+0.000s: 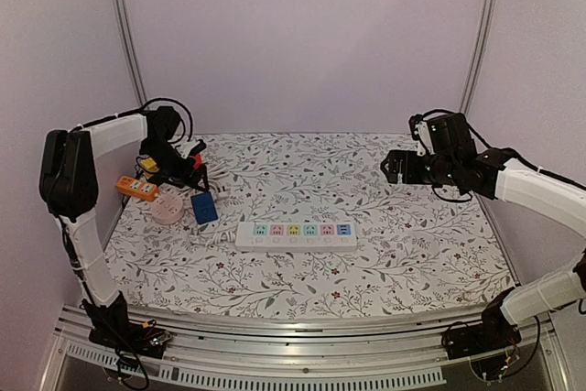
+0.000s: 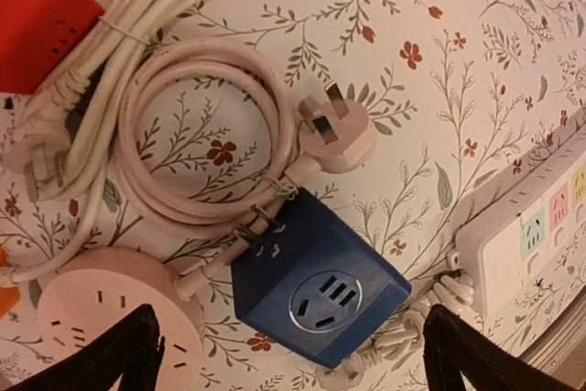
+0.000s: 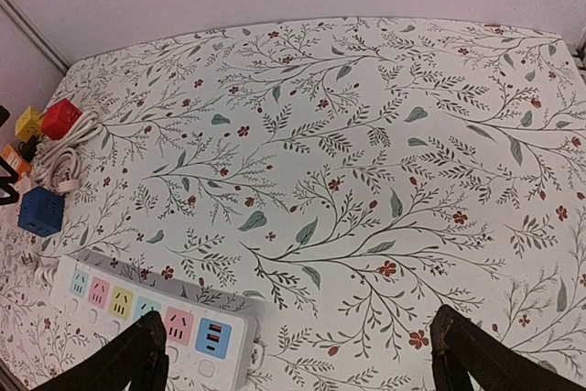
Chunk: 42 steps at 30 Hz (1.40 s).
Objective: Insert the plug
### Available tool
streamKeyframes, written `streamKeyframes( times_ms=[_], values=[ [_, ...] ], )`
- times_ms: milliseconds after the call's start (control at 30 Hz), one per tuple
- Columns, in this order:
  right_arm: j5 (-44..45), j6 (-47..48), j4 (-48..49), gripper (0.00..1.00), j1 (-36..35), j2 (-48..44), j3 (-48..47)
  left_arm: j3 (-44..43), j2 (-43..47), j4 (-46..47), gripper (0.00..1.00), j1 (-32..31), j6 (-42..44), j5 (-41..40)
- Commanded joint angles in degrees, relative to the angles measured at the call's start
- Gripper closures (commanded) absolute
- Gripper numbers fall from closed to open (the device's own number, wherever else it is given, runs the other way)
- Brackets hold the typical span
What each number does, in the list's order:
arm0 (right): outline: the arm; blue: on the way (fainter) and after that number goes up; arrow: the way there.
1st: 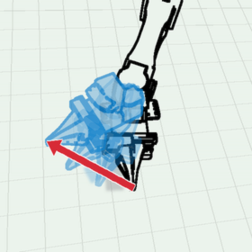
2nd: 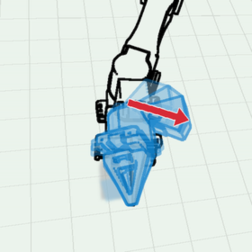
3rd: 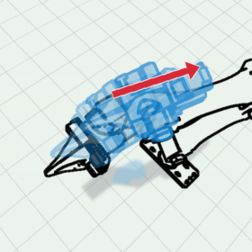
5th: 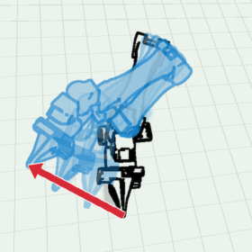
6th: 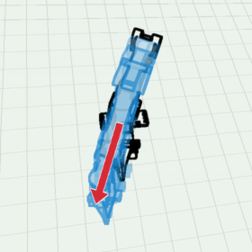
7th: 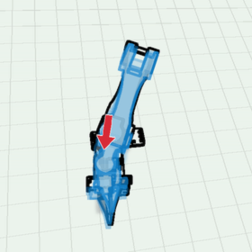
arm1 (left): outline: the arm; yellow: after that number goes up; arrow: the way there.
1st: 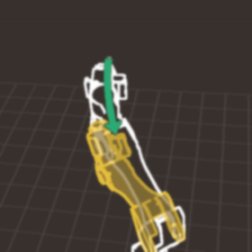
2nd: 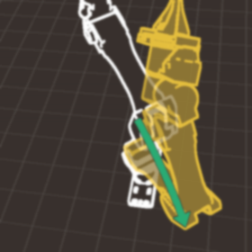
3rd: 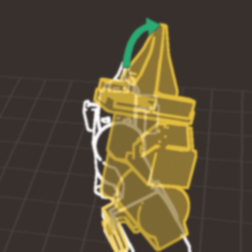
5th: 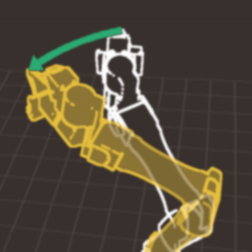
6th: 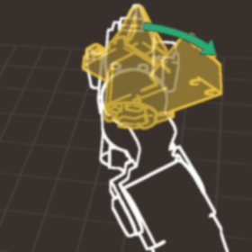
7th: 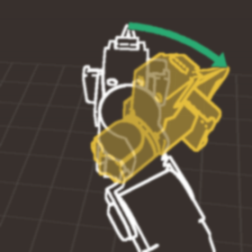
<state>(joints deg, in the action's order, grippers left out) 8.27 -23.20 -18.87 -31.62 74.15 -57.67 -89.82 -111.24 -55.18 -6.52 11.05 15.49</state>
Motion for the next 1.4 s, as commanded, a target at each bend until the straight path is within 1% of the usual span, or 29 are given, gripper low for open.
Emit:
streamKeyframes(
  times_ms=[0, 67, 200, 367, 467, 600, 667, 733, 800, 833, 867, 933, 967, 1000, 1033, 1100, 1133, 1167, 1200, 1233, 1267, 1300, 1367],
  values=[
    [-0.96, -2.73, -1.65, 0.01, -0.42, 1.55, -1.59, 3.81, 3.17, 7.42, 0.01, -0.88, -18.78, -2.99],
    [-1.40, -3.72, -1.64, 0.01, -0.44, 2.30, -1.93, 5.88, 3.50, 9.97, 0.01, -1.87, -22.36, -4.39],
    [-2.77, -5.03, -1.90, 0.01, -0.45, 3.90, -2.75, 11.13, 3.14, 13.79, 0.01, -5.94, -24.75, -10.31],
    [-2.88, -5.28, -2.54, 0.01, -0.54, 4.42, -3.34, 14.22, 2.00, 14.55, 0.01, -7.05, -30.28, -10.64],
    [-2.57, -5.22, -2.42, 0.01, -0.55, 4.42, -3.41, 15.06, 2.05, 16.34, 0.00, -7.82, -30.68, -11.05],
    [-3.15, -5.28, -2.42, 0.01, -0.57, 5.03, -3.53, 14.16, 0.40, 16.54, 0.01, -8.98, -30.05, -11.61],
    [-3.38, -5.42, -2.48, 0.01, -0.62, 5.27, -3.48, 14.13, -0.19, 16.59, 0.03, -9.18, -30.13, -12.23],
    [-3.39, -5.40, -2.60, 0.01, -0.62, 5.18, -3.44, 14.30, -0.03, 16.57, 0.13, -9.17, -30.04, -12.27],
    [-3.15, -5.29, -2.66, 0.01, -0.56, 4.98, -3.42, 14.60, 0.33, 16.46, 0.26, -9.23, -29.64, -11.96],
    [-3.03, -5.23, -2.63, 0.01, -0.63, 4.79, -3.43, 14.74, 0.61, 16.30, 0.35, -9.35, -29.35, -11.72],
    [-2.88, -5.06, -2.60, 0.01, -0.59, 4.63, -3.48, 14.90, 0.78, 16.21, 0.39, -9.35, -29.21, -11.64],
    [-2.80, -4.94, -2.50, 0.01, -0.63, 4.45, -3.47, 15.09, 1.23, 15.87, 0.61, -9.38, -28.73, -11.14],
    [-2.90, -4.99, -2.56, 0.01, -0.64, 4.43, -3.48, 15.02, 1.48, 15.64, 0.73, -9.38, -28.06, -10.56],
    [-3.14, -4.87, -2.49, 0.01, -0.67, 4.43, -3.59, 14.86, 2.01, 15.20, 0.91, -9.38, -27.35, -9.63],
    [-4.44, -4.24, -2.32, 0.01, -0.80, 4.38, -3.67, 14.59, 4.49, 14.04, 1.00, -9.55, -25.44, -8.48],
    [-6.03, -1.83, -1.52, 0.01, -1.73, 4.04, -3.98, 14.50, 8.19, 13.39, 1.00, -10.51, -20.47, -6.80],
    [-7.26, 0.31, -0.75, 0.01, -2.68, 3.71, -4.32, 14.32, 10.45, 13.05, 1.00, -11.38, -16.36, -4.85],
    [-8.72, 2.45, 0.03, 0.01, -3.83, 3.37, -4.75, 13.71, 12.56, 12.11, 1.00, -12.52, -10.44, -1.80],
    [-11.33, 6.92, 0.87, 0.01, -5.31, 2.94, -5.45, 12.50, 14.33, 9.51, 1.00, -13.97, -2.90, 3.16],
    [-13.68, 10.01, 1.84, 0.01, -7.17, 2.67, -6.15, 10.63, 15.69, 4.38, 1.00, -15.13, 7.06, 7.08],
    [-16.29, 14.50, 2.88, 0.01, -8.85, 2.27, -6.93, 7.95, 16.44, -1.46, 1.00, -16.29, 13.62, 9.91],
    [-19.51, 17.93, 4.10, 0.01, -10.75, 2.09, -7.46, 5.44, 17.09, -8.92, 1.00, -17.05, 18.52, 12.22],
    [-26.31, 28.15, 7.59, 0.01, -14.16, 2.34, -8.12, 1.63, 18.15, -17.29, 1.00, -18.05, 25.41, 16.08]
  ],
)
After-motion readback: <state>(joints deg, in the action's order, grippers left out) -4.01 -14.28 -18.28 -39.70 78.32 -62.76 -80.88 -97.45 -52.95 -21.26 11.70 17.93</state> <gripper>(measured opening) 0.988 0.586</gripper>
